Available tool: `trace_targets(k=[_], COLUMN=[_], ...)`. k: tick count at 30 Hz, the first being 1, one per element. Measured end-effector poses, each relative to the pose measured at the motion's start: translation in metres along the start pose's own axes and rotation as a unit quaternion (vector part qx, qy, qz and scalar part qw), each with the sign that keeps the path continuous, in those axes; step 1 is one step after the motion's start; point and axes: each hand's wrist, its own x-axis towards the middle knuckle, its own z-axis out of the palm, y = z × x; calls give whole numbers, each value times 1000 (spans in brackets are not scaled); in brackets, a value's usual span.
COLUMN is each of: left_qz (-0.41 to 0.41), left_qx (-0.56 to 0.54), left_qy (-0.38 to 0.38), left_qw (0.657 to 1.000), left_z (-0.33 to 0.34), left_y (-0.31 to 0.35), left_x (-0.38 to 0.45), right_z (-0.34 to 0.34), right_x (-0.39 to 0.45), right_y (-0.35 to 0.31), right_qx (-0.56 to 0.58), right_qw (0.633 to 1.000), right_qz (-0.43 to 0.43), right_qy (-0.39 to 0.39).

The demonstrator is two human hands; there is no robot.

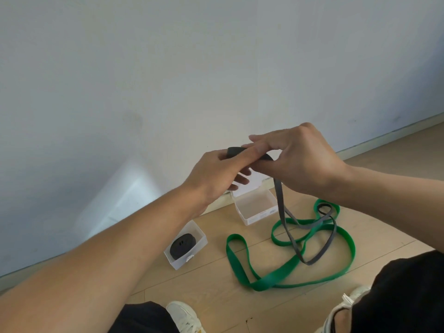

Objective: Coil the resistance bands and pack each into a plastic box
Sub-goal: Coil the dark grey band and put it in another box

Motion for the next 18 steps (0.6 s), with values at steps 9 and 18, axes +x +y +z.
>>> trace_targets(k=[9, 18], left_qz=[4, -31], left_qx=[-198, -315], left_qy=[-67, -132], left_qw=[978, 939], left_z=[-12, -5], left_y=[-6, -2], left_x=[7, 4], right_z=[4, 3], right_x=[6, 9], right_y=[0, -1], right_qx=[172, 201], right_qw=[984, 980], right_qz=[-44, -17], right_qy=[-26, 3])
